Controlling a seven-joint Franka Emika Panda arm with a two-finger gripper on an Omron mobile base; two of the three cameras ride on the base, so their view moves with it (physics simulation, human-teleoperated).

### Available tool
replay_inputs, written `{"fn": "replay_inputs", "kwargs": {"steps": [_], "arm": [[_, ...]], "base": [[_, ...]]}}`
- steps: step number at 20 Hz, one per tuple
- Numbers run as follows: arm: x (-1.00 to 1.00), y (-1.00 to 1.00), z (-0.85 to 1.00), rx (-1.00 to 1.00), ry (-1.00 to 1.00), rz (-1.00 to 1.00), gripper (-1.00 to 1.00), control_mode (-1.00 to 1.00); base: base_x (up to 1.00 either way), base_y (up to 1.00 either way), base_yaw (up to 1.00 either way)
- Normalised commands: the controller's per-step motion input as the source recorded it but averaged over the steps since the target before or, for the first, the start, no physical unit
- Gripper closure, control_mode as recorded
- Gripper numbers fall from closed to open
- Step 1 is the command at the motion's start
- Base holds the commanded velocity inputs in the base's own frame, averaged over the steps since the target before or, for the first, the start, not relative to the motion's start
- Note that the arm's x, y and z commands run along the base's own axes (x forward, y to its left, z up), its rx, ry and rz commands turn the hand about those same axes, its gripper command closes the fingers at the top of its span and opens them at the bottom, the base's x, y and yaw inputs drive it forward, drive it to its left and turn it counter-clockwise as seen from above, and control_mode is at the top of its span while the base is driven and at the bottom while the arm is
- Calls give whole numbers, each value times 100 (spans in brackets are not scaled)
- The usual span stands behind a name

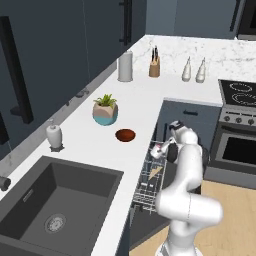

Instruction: Pick up the cup and bowl from the counter, place them in the dishwasher, and close the dishwasher door.

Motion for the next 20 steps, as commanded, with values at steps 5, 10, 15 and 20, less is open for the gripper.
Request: {"fn": "replay_inputs", "kwargs": {"steps": [5, 10, 15, 20], "arm": [[-14, -5, 0, -19, 32, -21, -100, -100], [-77, -13, 31, -10, 10, -19, -100, -100], [-66, 0, 64, -7, 2, -17, -100, -100], [-56, 7, 88, -8, 0, -14, -100, -100]], "base": [[0, 0, 0], [0, 0, 0], [0, 0, 0], [0, 0, 0]]}}
